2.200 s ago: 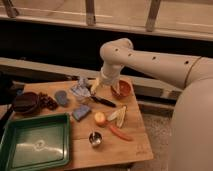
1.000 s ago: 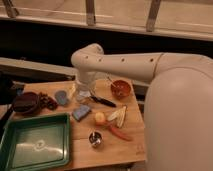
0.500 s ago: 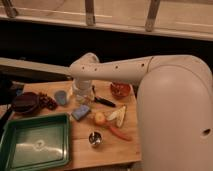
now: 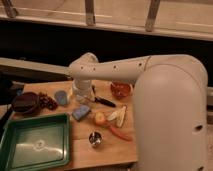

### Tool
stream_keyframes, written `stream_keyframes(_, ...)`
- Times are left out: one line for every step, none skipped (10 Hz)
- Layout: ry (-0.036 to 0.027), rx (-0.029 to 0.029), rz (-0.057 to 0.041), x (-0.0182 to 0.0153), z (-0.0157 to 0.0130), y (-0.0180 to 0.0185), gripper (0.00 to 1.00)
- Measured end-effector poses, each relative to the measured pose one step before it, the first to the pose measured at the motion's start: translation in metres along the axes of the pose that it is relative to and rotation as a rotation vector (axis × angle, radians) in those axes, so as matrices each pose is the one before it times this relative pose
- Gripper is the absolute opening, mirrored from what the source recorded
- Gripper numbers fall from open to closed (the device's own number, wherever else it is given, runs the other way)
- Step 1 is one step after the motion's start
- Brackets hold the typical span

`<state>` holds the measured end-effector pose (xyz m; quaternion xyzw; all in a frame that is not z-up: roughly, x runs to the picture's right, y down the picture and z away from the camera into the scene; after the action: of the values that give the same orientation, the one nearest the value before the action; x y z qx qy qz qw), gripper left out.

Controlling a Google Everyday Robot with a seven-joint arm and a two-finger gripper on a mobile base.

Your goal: Place sponge in plastic cup

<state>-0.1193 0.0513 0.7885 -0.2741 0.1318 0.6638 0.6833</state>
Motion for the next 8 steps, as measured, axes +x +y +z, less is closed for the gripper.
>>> stream_keyframes(0.02264,0.00968,0.01764,0.00068,0.01536,-0.00121,0.80)
stream_keyframes(0.02823,-0.00112,0.03279,0.00064,0.01677,-0.00913,0.80)
stream_keyframes(0.02251,-0.00970,0.04106,-0.00065,0.01485,-0.00786,0.80)
stream_keyframes(0.01841,-0.00541,0.02709,-0.00014,0.01155,-0.00374,0.80)
stream_keyframes(0.02115,-0.00952,0.02789,-0.00027,0.01095,-0.00088,0.80)
stream_keyframes(0.02281,-0.00892,0.02886,-0.00047,0.01382,-0.00167,0.80)
stream_keyframes(0.01213,-0.00641,0.02139,-0.00159,0.00787,-0.00170,0.80)
stream_keyframes(0.01143,-0.00853,0.01982,-0.00261,0.00614,0.00015,0.80)
